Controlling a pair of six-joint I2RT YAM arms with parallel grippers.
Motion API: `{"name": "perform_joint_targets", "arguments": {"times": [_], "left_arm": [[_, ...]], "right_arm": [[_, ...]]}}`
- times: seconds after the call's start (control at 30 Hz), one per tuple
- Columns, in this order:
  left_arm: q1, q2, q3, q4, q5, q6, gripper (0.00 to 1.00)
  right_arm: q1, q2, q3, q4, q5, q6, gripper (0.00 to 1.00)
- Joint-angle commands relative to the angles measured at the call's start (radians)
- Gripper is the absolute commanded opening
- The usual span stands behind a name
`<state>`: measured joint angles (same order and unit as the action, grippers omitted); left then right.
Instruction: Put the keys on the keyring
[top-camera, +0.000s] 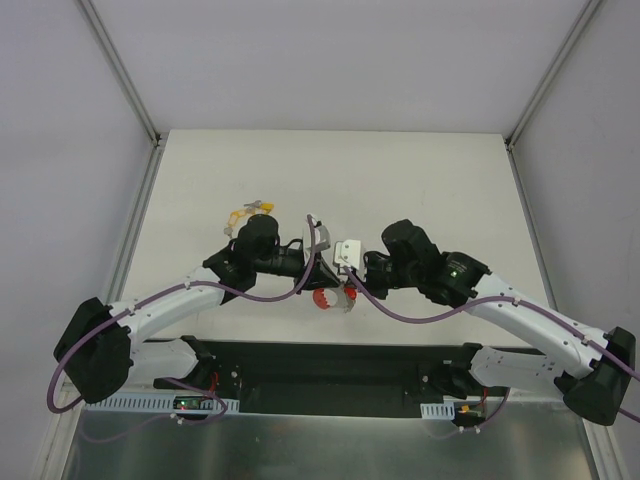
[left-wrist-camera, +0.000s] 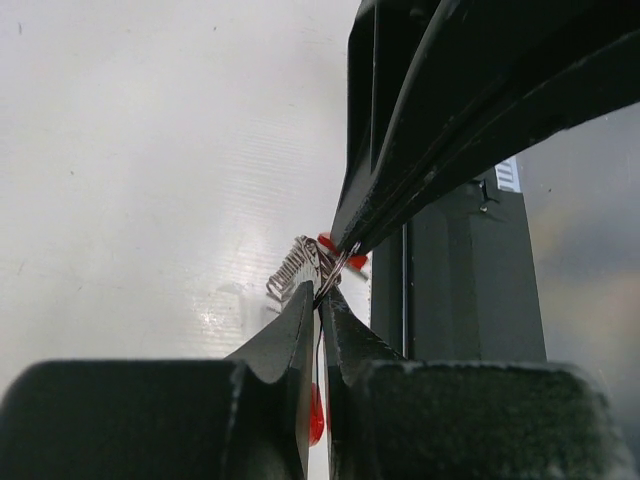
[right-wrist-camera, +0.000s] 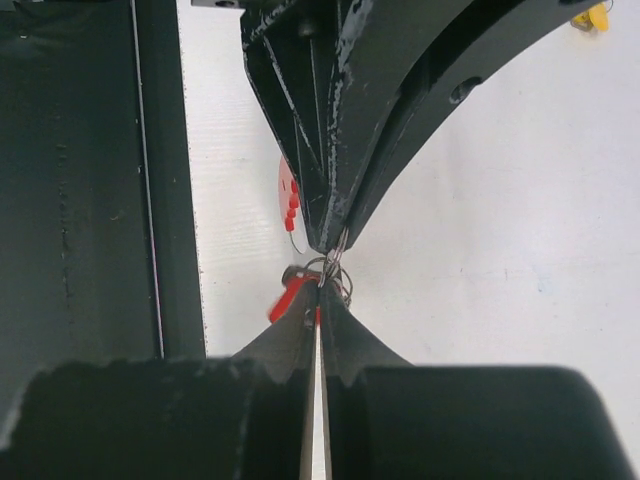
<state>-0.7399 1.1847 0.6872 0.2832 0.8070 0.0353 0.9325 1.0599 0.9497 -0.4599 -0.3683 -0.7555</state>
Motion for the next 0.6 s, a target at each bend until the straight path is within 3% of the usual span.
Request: {"name": "perform_joint_targets", "arguments": {"times": [0.0,0.23,0.3,0.47,0.53,0.57], "left_arm": [[0.010,-0.046,0.015,0.186,-0.077,-0.084,0.00],[0.011,-0.046,0.020,0.146,-0.152,-0.081,0.00],[0.011,-0.050,0.025,0.093,-0.199,-0.066,0.05],[0.011,-0.094,0.031,-0.004,-0.334,-0.044,0.41],[0.011,-0.124,0.032,-0.047,-0.412,-0.023,0.49],[0.013,-0.134,0.034,-0.062,-0.440,-0.023,0.57]], "right_arm": [[0.008,-0.012,-0.022,0.001,-0.024,0.036,0.01],[0.008,-0.006,-0.023,0.043,0.043,0.059,0.01],[0.000,-0.006,-0.017,0.058,0.063,0.062,0.01],[-0.023,0.000,0.000,0.089,0.088,0.084,0.01],[-0.038,0.003,0.003,0.101,0.092,0.090,0.01],[-0.044,0.008,0.004,0.107,0.094,0.097,0.01]]}}
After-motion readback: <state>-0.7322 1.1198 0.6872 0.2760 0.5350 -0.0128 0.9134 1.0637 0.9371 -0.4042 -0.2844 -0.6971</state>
